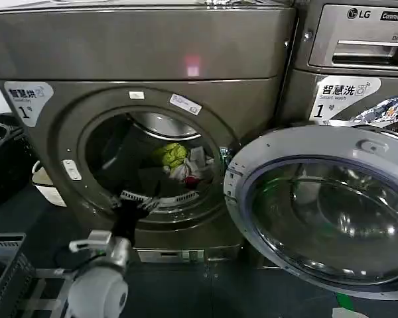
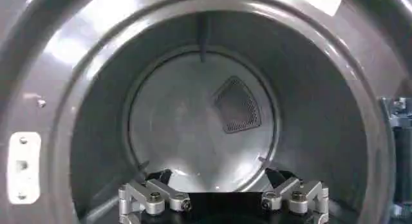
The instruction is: Grasp the clothes from the dryer.
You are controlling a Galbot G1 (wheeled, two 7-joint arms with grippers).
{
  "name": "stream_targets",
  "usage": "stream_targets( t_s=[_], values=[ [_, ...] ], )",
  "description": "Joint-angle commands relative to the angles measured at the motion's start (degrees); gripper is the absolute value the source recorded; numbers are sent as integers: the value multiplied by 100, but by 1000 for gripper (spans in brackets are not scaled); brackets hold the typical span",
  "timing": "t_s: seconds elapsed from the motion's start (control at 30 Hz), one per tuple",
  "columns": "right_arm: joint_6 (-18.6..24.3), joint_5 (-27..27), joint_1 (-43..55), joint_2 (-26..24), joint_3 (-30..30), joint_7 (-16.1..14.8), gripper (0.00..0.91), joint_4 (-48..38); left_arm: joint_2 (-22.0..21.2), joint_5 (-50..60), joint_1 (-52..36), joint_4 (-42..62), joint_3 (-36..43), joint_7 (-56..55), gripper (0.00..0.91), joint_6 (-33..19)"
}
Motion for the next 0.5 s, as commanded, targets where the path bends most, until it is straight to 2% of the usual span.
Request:
stream_targets(
  t_s=[0.03,0.2,0.5],
  values=[
    [-4,19,-92,46,122,3,907,10,-4,-120,-1671,1931,79,-118,907,-268],
    [-1,33,-58,137,92,-2,907,74,-4,-217,-2560,2818,160,-122,907,-358],
    [-1,130,-67,73,199,-21,907,62,-99,-88,-3838,5008,317,5,907,-990]
  ],
)
